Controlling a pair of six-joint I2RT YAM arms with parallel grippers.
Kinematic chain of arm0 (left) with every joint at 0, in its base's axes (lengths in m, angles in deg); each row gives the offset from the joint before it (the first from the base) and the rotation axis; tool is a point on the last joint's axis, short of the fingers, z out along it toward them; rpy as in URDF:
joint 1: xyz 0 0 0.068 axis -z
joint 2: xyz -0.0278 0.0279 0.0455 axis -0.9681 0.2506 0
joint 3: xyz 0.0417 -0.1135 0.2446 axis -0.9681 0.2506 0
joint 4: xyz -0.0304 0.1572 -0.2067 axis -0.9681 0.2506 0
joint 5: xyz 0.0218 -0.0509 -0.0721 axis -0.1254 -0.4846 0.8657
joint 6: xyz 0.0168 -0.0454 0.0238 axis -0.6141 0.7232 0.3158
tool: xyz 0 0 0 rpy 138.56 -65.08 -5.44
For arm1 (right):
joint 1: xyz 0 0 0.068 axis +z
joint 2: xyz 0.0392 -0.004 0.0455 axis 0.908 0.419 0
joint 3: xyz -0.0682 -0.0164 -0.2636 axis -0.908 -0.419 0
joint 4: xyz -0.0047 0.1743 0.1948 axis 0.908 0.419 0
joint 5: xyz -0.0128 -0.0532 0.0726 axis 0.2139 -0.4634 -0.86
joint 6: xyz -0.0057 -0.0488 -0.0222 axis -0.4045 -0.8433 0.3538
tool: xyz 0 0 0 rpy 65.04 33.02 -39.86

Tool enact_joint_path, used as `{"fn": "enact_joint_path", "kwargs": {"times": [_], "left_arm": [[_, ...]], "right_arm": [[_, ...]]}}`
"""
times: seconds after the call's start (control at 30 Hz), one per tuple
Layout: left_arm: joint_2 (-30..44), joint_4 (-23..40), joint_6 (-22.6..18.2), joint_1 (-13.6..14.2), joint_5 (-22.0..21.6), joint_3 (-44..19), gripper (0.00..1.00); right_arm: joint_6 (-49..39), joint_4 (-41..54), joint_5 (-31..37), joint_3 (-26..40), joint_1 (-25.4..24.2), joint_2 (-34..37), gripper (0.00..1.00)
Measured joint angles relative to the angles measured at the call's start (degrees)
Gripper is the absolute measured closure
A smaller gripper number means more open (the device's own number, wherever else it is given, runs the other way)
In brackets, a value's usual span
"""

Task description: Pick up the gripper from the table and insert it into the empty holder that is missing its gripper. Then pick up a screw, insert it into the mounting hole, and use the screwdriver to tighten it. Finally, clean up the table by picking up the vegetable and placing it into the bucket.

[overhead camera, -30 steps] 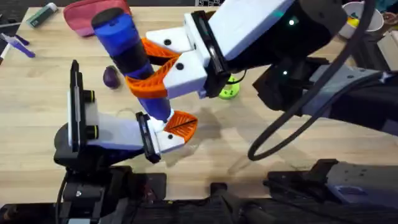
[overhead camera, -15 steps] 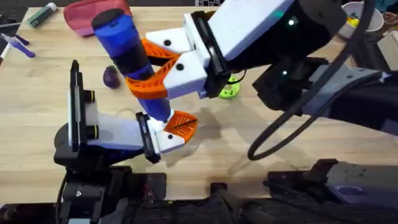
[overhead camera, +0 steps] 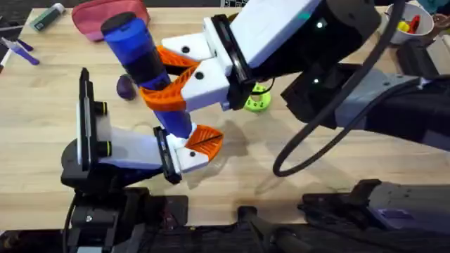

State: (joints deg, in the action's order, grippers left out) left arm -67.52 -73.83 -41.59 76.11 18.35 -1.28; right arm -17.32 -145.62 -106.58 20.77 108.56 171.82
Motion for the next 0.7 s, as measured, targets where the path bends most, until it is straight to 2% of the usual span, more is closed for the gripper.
{"fn": "enact_joint_path", "kwargs": {"times": [0.27,0.47,0.7], "left_arm": [[0.01,-0.04,-0.02,0.00,-0.02,0.00,0.983],[-0.01,-0.04,-0.05,0.00,0.00,0.00,0.983],[-0.01,-0.04,-0.05,0.00,-0.01,0.00,0.983]], "right_arm": [[0.00,-0.96,-0.76,0.17,0.02,0.07,0.976],[-2.17,10.49,-1.10,6.41,-0.23,-1.27,0.976],[-6.63,29.59,-1.04,20.68,-3.07,-3.07,0.976]]}}
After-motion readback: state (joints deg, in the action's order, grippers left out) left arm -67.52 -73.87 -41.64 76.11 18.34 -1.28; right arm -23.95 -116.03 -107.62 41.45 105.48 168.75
